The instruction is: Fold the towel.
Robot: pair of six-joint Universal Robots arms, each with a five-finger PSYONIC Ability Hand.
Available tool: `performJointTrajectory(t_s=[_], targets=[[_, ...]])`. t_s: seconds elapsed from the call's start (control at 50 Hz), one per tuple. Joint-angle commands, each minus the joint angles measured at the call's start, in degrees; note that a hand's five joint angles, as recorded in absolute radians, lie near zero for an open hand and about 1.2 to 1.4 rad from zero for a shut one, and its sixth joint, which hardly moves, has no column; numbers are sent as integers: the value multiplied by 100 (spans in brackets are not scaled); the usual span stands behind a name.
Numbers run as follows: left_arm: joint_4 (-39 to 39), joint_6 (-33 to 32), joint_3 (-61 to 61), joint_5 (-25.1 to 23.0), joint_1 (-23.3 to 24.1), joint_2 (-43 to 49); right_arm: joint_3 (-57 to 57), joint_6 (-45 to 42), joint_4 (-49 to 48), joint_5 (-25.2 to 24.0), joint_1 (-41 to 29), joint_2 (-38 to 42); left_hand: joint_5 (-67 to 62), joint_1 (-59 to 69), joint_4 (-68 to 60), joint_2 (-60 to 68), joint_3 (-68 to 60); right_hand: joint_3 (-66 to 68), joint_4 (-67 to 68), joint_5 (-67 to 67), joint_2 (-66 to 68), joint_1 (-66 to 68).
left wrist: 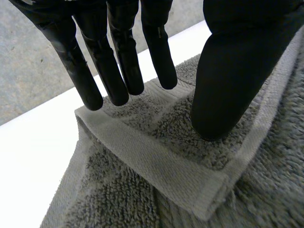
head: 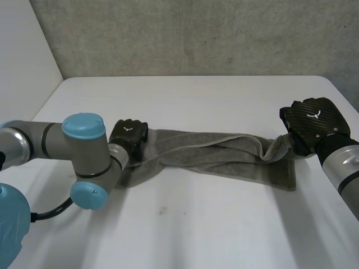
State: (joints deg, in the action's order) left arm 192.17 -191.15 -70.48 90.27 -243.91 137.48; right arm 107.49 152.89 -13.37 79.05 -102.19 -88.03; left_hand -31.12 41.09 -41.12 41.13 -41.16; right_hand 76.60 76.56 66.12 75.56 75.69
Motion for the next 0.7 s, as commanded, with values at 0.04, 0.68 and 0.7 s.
performJointTrajectory(t_s=[0.04, 0.68, 0.7], targets=[[-180, -10, -44, -1, 2, -81, 9, -22, -43, -4, 6, 14, -358, 361, -358, 357, -354, 340, 344, 388, 444, 431], [-374, -36, 140, 26, 63, -450, -79, -31, -78, -4, 6, 84, -3888, 3891, -3888, 3887, -3884, 340, 344, 388, 444, 431], [-400, -27, 105, 8, 55, -555, -79, -31, -78, -4, 6, 76, -3888, 3891, -3888, 3887, -3884, 340, 344, 388, 444, 431]])
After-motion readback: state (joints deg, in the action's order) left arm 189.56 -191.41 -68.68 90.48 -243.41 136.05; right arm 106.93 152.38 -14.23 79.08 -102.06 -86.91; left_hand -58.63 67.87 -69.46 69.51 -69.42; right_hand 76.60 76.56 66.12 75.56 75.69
